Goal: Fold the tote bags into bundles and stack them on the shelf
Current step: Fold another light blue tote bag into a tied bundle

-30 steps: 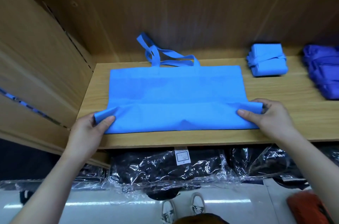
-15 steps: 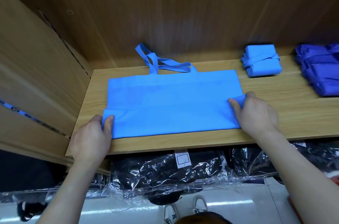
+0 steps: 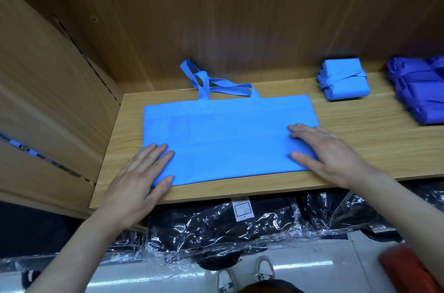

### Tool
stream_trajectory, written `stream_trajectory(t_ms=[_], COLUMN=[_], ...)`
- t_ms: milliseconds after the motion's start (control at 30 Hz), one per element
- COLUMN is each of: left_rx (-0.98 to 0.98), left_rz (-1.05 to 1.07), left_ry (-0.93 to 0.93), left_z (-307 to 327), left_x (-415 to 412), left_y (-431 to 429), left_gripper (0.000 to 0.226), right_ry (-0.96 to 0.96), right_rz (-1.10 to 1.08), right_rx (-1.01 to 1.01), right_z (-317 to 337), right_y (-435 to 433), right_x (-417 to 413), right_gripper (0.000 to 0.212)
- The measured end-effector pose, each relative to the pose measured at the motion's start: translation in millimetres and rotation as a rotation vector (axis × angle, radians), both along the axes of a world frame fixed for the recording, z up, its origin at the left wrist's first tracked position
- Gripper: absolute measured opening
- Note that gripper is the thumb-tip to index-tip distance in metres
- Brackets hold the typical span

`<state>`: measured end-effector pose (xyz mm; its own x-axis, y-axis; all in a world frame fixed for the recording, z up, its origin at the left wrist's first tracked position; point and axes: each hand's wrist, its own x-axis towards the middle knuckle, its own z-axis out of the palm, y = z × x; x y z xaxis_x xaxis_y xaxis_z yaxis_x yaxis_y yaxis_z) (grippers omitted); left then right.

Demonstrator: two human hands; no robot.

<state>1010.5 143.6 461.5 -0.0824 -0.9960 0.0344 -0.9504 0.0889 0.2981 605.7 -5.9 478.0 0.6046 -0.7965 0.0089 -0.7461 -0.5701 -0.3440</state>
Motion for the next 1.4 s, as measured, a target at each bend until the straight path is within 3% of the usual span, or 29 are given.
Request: stream_trajectory(t_ms=[100, 200, 300, 433, 567, 667, 800, 833, 900, 1000, 1200, 1400], left_rx=[0.071, 0.114, 0.142, 0.12, 0.047, 0.09, 0.069, 0.044, -0.01, -0.112, -0.07, 0.007], left_rz=[-0.022, -0.013, -0.037, -0.049, 0.128, 0.325, 0.446, 0.495, 0.596, 0.674, 0.707, 0.706], left_ry=[-0.091, -0.057, -0.038, 0.006, 0.291, 0.577, 0.658, 0.654, 0.601, 0.382, -0.035, -0.105], left_z=[8, 15, 21, 27, 30, 32, 32, 29, 23, 22, 26, 29], left_x=[3, 8, 13, 20, 22, 17, 11, 11, 6, -10, -19, -19], left_y=[5, 5, 9, 18, 20, 13, 2, -1, -5, -11, -10, -10], left_gripper=[0.085, 0.093, 0.09, 0.066, 0.064, 0.061, 0.016, 0.009, 0.019, 0.026, 0.037, 0.037], right_ry=[0.153, 0.182, 0.045, -0.329, -0.636, -0.725, -0.76, -0.754, -0.669, -0.429, -0.184, -0.123], right_rz=[0.13, 0.16, 0.15, 0.004, -0.212, -0.36, -0.534, -0.569, -0.647, -0.726, -0.805, -0.795], right_rx=[-0.012, -0.014, 0.042, 0.393, 0.643, 0.57, 0.376, 0.291, 0.095, -0.143, -0.202, -0.198], right_z=[-1, -1, 0, 8, 17, 16, 0, -4, -8, -7, -7, -13], right_y=[7, 11, 16, 25, 28, 28, 25, 24, 23, 24, 22, 20], right_x=[-14, -26, -33, -34, -33, -23, -8, -4, 6, 19, 32, 25], right_gripper=[0.099, 0.103, 0.087, 0.07, 0.023, 0.013, 0.011, 0.009, 0.025, 0.034, 0.029, 0.028])
